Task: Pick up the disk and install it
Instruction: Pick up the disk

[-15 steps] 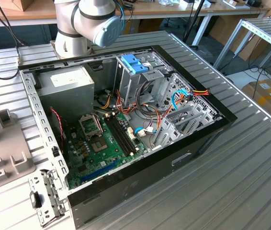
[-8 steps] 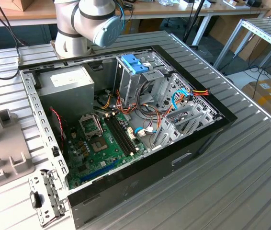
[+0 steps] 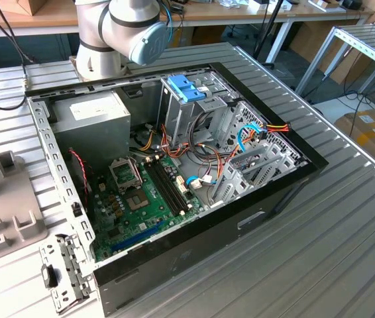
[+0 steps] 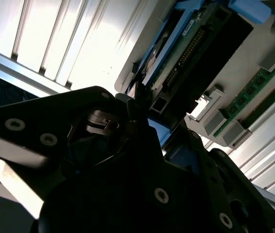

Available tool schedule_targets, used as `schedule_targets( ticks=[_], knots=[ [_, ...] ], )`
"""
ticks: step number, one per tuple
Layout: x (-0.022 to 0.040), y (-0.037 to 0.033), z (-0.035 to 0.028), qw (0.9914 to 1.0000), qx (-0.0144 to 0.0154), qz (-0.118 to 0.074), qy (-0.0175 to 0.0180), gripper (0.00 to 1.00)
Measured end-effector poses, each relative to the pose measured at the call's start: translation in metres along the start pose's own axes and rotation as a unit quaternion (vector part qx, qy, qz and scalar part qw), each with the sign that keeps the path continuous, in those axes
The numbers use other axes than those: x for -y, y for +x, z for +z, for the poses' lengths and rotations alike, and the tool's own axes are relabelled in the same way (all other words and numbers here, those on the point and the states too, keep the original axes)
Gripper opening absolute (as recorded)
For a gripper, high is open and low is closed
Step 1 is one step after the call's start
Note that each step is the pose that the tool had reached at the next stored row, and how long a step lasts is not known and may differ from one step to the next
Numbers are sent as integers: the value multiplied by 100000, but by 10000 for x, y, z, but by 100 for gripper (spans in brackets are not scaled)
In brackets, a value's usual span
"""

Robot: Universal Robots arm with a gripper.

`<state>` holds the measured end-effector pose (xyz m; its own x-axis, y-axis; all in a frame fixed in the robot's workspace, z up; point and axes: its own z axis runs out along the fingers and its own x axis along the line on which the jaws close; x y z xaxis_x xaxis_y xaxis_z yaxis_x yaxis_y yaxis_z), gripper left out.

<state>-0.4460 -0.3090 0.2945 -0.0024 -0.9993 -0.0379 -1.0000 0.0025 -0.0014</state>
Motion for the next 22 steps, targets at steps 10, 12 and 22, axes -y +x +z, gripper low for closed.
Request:
schedule_targets(
  ticks=[10,12,22],
  knots=[
    [0,-2,-35,100000,2,2,4,37],
    [0,-2,-46,100000,5,1,10,37],
    [0,-44,-69,100000,2,-6,6,37]
  ],
)
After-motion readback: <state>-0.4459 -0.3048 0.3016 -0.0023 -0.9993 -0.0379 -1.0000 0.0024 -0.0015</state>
